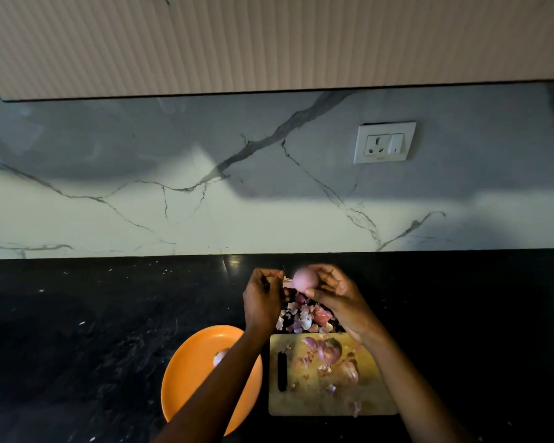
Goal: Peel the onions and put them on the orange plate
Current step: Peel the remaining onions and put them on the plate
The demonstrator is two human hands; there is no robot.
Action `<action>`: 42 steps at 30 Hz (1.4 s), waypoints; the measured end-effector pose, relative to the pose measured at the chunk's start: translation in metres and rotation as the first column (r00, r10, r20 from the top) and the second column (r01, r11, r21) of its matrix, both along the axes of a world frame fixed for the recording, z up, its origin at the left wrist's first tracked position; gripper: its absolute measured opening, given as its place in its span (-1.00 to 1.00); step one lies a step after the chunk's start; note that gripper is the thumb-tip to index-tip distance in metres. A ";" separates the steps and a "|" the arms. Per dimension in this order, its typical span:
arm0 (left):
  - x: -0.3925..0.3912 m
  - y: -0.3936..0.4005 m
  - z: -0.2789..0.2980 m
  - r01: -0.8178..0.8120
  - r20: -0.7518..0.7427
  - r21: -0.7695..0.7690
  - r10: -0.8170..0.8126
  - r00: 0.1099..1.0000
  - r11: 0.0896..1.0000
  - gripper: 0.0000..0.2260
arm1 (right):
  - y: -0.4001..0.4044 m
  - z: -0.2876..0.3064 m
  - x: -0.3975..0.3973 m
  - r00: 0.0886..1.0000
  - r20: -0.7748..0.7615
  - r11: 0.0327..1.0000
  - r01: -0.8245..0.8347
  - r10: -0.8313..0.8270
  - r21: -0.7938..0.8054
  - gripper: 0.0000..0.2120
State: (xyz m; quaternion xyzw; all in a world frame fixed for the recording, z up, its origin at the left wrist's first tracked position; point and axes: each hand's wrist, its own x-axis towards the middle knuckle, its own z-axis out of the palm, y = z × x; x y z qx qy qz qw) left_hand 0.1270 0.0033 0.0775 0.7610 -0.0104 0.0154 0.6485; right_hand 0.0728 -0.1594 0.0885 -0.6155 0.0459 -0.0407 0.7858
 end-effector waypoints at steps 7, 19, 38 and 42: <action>0.004 0.006 0.005 0.167 -0.081 -0.093 -0.175 0.981 0.982 -0.87 | -0.001 -0.001 0.002 0.997 -0.053 0.991 -0.046 0.053 0.128 -0.52; 0.006 -0.001 0.011 0.276 -0.073 -0.078 -0.281 0.957 0.958 -0.88 | -0.001 0.008 0.001 0.998 -0.049 0.985 -0.048 0.040 -0.165 -0.57; 0.022 0.022 -0.019 0.265 -0.163 0.655 -0.210 0.964 0.707 -0.62 | -0.006 0.001 0.003 1.000 -0.004 0.951 -0.002 0.001 -0.308 -0.55; 0.013 0.014 -0.008 0.285 -0.092 0.543 -0.281 0.955 0.790 -0.54 | -0.006 0.001 0.004 0.998 0.033 0.931 0.057 -0.048 -0.360 -0.54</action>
